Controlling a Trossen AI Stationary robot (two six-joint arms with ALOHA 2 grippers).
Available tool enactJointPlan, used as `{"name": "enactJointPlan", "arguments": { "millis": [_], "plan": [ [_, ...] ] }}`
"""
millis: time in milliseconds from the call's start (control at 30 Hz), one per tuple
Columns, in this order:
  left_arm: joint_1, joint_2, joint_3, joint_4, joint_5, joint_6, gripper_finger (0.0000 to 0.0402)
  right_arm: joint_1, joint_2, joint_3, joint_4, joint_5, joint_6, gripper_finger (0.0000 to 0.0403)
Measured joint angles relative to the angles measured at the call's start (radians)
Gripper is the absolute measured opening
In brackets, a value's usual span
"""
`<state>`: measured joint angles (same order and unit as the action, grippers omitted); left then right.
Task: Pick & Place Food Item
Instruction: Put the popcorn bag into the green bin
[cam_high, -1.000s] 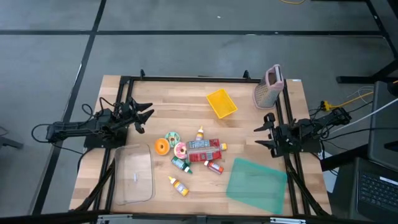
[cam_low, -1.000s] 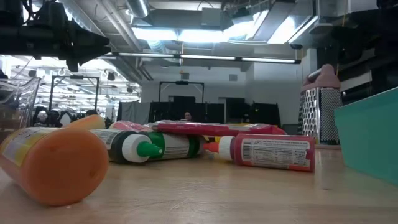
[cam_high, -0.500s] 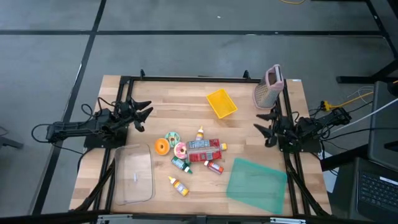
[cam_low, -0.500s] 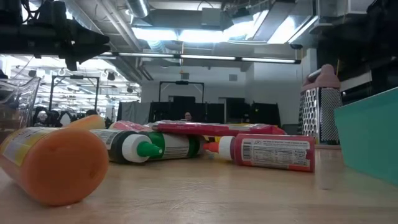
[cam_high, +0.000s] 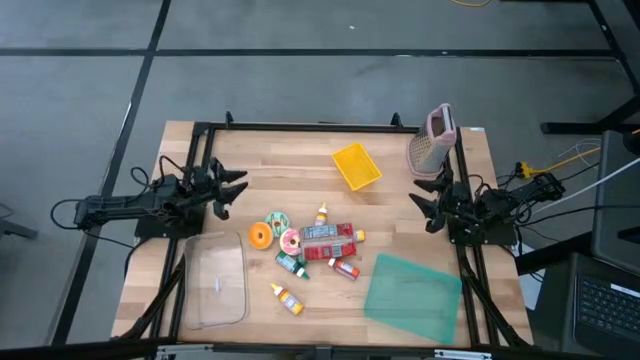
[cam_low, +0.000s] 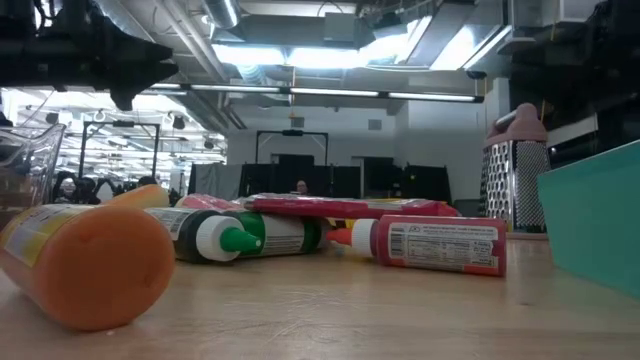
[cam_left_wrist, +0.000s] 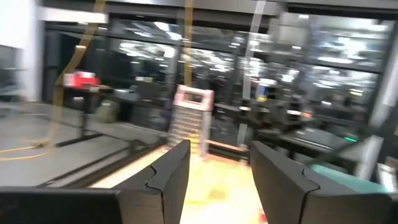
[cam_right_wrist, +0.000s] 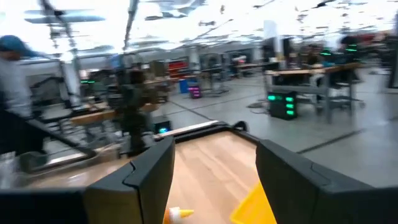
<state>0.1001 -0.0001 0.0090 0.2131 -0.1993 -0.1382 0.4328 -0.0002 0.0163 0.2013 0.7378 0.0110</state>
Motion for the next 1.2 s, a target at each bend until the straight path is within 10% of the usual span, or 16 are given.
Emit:
{"name": "enactJointPlan", "arguments": {
  "millis": [667,900,1200],
  "plan": [
    [0.0,0.036,0.014,-0.029,0.038,0.049,0.0163,0.0,0.0,0.0,-0.005,0.072,0.178,0.0223],
    [0.0,0.051,0.085,-0.029,0.104,0.085,0.016,-0.014,0.032,0.0,0.083,-0.065,0.18,0.0223],
    [0.074,0.363,0.218,-0.152,0.048,0.097,0.0158,-0.164,0.311,0.0,0.388,-0.161,0.161,0.0223]
  ]
}}
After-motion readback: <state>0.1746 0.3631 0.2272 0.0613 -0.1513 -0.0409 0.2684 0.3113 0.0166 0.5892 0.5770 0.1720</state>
